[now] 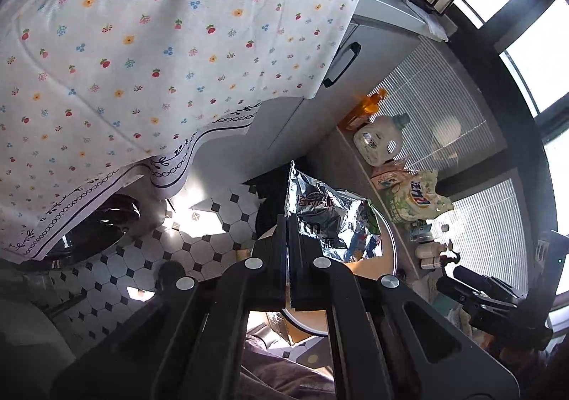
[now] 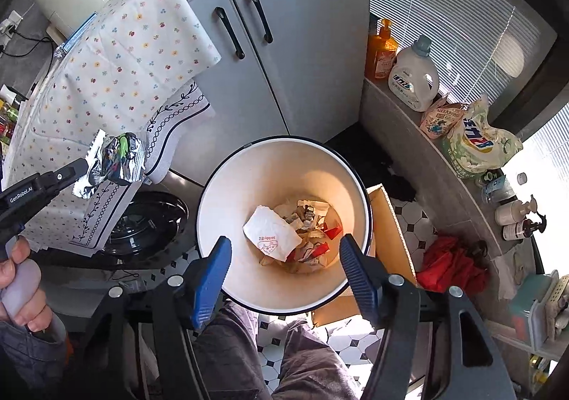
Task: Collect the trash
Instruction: 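Carry both bags over the white bucket and open both tools, then move both tools back toward the cloth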
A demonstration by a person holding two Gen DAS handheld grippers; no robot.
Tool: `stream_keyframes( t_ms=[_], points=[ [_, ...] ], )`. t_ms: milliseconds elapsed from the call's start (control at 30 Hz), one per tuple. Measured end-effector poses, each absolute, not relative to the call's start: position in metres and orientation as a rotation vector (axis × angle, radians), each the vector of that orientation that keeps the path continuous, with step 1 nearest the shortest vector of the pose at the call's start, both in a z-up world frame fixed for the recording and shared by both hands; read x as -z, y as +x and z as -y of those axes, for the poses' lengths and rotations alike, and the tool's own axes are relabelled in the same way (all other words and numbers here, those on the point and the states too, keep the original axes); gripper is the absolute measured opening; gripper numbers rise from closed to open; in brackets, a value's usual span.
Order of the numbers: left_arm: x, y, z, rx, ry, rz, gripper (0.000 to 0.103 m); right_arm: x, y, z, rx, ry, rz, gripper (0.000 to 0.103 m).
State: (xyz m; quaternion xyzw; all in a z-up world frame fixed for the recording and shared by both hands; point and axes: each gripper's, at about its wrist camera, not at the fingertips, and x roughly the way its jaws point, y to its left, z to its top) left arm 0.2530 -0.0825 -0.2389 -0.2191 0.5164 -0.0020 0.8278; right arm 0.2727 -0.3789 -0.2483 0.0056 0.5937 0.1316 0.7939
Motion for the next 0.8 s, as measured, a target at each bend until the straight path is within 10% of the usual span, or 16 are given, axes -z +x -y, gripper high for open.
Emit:
stream_keyframes(
  t_ms=[333,400,467,800],
  points=[
    [0.268,0.278,0.159,0.183,-0.411,-1.215,0.007,0.223,0.267,0.447,-0.133,0.101,-1.215,0.068],
    [0.274,0.281,0.170,0.206,-0.409,-1.244,0.041,0.221,0.264,0.457,-0.109,0.115,-1.209,0.068],
    [0.271,0.280,0.173,0.206,-0.406,-1.227,0.053,0.219,0.262,0.466,-0.095,0.128,-1.203,0.068],
    [0.228,0.278,0.140,0.116,-0.402,-1.125,0.080,0.202,0.260,0.469,-0.114,0.150,-1.158,0.083]
  ],
)
